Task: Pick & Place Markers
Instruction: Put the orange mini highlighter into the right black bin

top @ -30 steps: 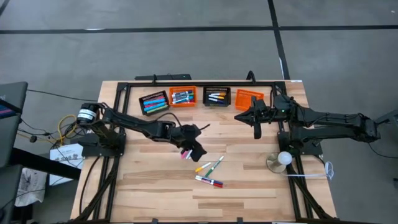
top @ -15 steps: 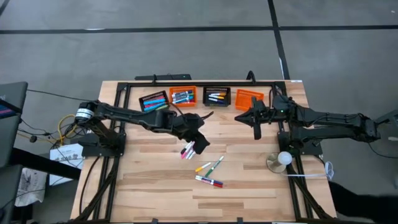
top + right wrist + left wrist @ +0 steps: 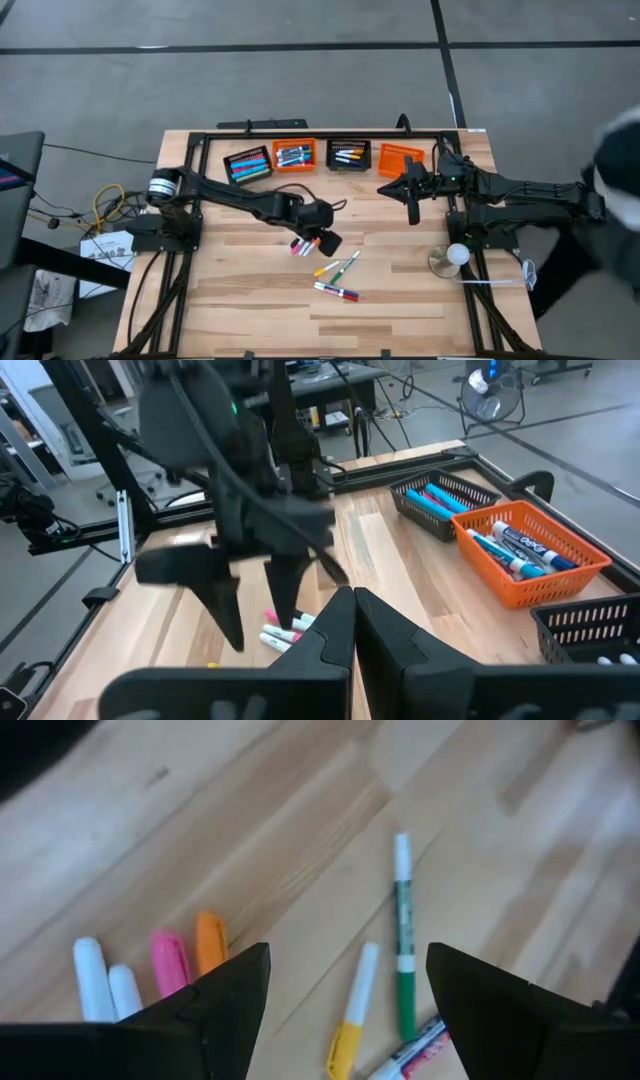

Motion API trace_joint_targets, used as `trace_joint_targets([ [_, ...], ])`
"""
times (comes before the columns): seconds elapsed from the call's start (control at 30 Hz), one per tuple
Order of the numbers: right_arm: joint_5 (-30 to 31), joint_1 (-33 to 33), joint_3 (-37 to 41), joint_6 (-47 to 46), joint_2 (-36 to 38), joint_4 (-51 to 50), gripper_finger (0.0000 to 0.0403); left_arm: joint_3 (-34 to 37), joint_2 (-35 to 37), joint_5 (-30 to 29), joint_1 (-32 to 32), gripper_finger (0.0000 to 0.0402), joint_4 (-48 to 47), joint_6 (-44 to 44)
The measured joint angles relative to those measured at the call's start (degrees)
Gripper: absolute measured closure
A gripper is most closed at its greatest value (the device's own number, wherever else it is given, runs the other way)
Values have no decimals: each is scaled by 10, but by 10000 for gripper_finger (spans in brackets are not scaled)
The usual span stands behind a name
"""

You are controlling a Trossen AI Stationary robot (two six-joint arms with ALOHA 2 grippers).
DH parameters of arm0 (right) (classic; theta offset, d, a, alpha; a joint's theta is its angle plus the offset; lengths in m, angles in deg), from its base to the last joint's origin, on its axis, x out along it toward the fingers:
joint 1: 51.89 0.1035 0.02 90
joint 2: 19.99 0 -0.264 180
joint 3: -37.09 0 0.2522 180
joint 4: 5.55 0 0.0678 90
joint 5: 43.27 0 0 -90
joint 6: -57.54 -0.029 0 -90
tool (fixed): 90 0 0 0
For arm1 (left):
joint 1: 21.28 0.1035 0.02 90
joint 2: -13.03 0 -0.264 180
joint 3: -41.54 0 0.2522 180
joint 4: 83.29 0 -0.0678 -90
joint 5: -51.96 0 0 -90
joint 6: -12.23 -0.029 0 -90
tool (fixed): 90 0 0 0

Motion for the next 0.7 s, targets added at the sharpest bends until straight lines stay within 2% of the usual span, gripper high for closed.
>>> trace_joint_targets([
  [0.33,0,0,0,0,0,-2,402,0,-39,16,-15,131,-11,22],
  [0.7,0,0,0,0,0,-2,402,16,-43,16,-17,131,-24,22],
])
